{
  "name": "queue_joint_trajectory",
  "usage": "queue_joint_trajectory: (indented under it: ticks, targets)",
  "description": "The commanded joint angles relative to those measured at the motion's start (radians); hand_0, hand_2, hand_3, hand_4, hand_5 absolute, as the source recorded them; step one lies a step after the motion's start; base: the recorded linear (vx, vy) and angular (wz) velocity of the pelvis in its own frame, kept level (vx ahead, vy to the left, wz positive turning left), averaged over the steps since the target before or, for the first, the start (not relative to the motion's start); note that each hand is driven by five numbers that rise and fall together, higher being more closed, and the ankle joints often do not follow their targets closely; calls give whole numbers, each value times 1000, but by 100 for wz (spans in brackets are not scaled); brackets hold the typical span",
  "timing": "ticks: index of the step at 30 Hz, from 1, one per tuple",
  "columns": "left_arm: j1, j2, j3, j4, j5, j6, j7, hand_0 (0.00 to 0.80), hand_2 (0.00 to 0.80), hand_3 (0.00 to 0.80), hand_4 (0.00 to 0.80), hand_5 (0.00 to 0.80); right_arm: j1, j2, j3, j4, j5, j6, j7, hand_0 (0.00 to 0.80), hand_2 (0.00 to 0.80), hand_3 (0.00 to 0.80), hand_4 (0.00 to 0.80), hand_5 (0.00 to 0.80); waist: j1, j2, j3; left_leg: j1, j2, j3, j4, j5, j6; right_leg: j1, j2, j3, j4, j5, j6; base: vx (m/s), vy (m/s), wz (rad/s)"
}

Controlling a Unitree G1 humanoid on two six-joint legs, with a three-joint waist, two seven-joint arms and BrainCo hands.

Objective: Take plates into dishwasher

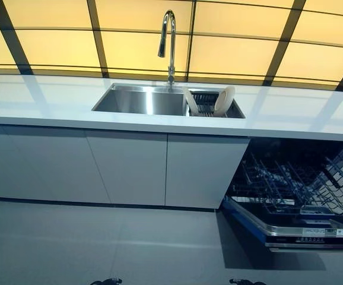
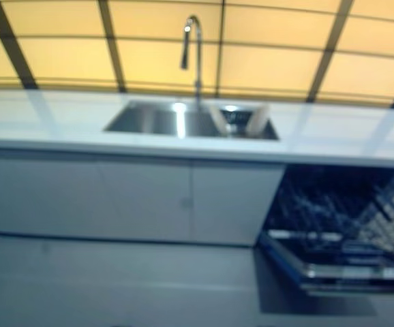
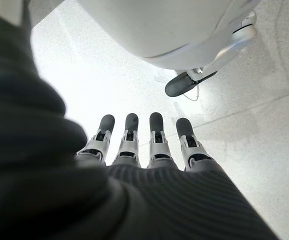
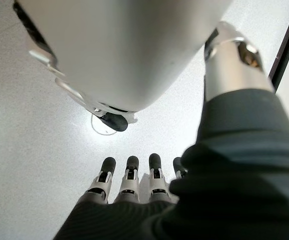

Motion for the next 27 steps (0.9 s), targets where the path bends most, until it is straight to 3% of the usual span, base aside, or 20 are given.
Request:
queue_joint_trajectory:
  ticks: [1, 7, 12, 14, 17, 20, 21, 22, 25, 26, 27]
  targets:
    - [-87, -23, 25, 46, 43, -23, -1, 0, 0, 0, 0, 0, -63, -3, 9, 40, -37, 9, 3, 0, 0, 0, 0, 0, -12, 14, 72, 24, -123, 20, 4, -68, 108, 30, 63, 6, 40, -52, -11, 0, 0, 0]
    - [-82, -31, 25, 46, 36, -22, 4, 0, 0, 0, 0, 0, -62, 1, 9, 45, -47, 0, 13, 0, 0, 0, 0, 0, -8, 10, 68, 28, -125, 17, 4, -71, 110, 35, 64, 4, 38, -52, -11, 0, 0, 0]
    - [-81, -33, 28, 42, 61, 3, 0, 0, 0, 0, 0, 0, -65, 0, 25, 2, 5, -87, 121, 0, 0, 0, 0, 0, -1, 3, 69, 30, -127, 11, 4, -70, 111, 39, 64, 0, 39, -50, -9, 0, 0, 0]
    - [-77, -24, 26, 29, 77, 15, -7, 0, 0, 0, 0, 0, -74, -11, 57, -131, 81, -85, 277, 0, 0, 0, 0, 0, 4, -4, 73, 29, -127, 8, 4, -67, 111, 37, 64, -2, 42, -48, -8, -14, -22, 0]
    - [-46, 7, 22, -13, 96, 19, -17, 0, 0, 0, 0, 0, -68, -50, 86, -494, 306, 14, 508, 0, 0, 0, 0, 0, 14, -22, 78, 26, -126, 12, 4, -61, 113, 31, 64, -8, 47, -46, -9, -22, -34, 0]
    - [-21, 20, 14, -41, 96, 17, -18, 0, 0, 0, 0, 0, -65, -95, 94, -786, 527, 23, 624, 0, 0, 0, 0, 0, 14, -29, 82, 24, -129, 16, 4, -60, 118, 22, 59, -9, 57, -46, -7, -7, 15, 1]
    - [-17, 24, 6, -42, 95, 11, -19, 0, 0, 0, 0, 0, -73, -103, 88, -893, 656, -7, 680, 0, 0, 0, 0, 0, 14, -30, 85, 21, -131, 17, 4, -59, 121, 15, 54, -8, 67, -48, -3, -28, 63, 2]
    - [-16, 25, 0, -42, 94, 8, -19, 0, 0, 0, 0, 0, -84, -102, 83, -980, 725, 12, 684, 0, 0, 0, 0, 0, 15, -30, 86, 19, -132, 17, 4, -60, 123, 7, 51, -7, 77, -50, -1, -46, 109, 1]
    - [-33, 26, -23, -55, 103, 19, -22, 0, 0, 0, 0, 0, -162, -46, 48, -1244, 959, -44, 679, 0, 0, 0, 0, 0, 17, -23, 113, 6, -135, 23, 16, -64, 141, -55, 24, 1, 171, -40, 31, -74, 132, -1]
    - [-38, 26, -28, -61, 102, 22, -22, 0, 0, 0, 0, 0, -189, -29, 39, -1279, 993, -89, 649, 0, 0, 0, 0, 0, 18, -22, 122, 2, -135, 23, 21, -65, 144, -70, 16, 3, 197, -34, 40, -60, 171, -3]
    - [-46, 25, -38, -70, 96, 27, -20, 0, 0, 0, 0, 0, -258, 2, -11, -1336, 1051, -91, 577, 0, 0, 0, 0, 0, 20, -15, 134, -5, -136, 17, 28, -64, 150, -92, 1, 9, 236, -20, 50, -37, 144, -1]
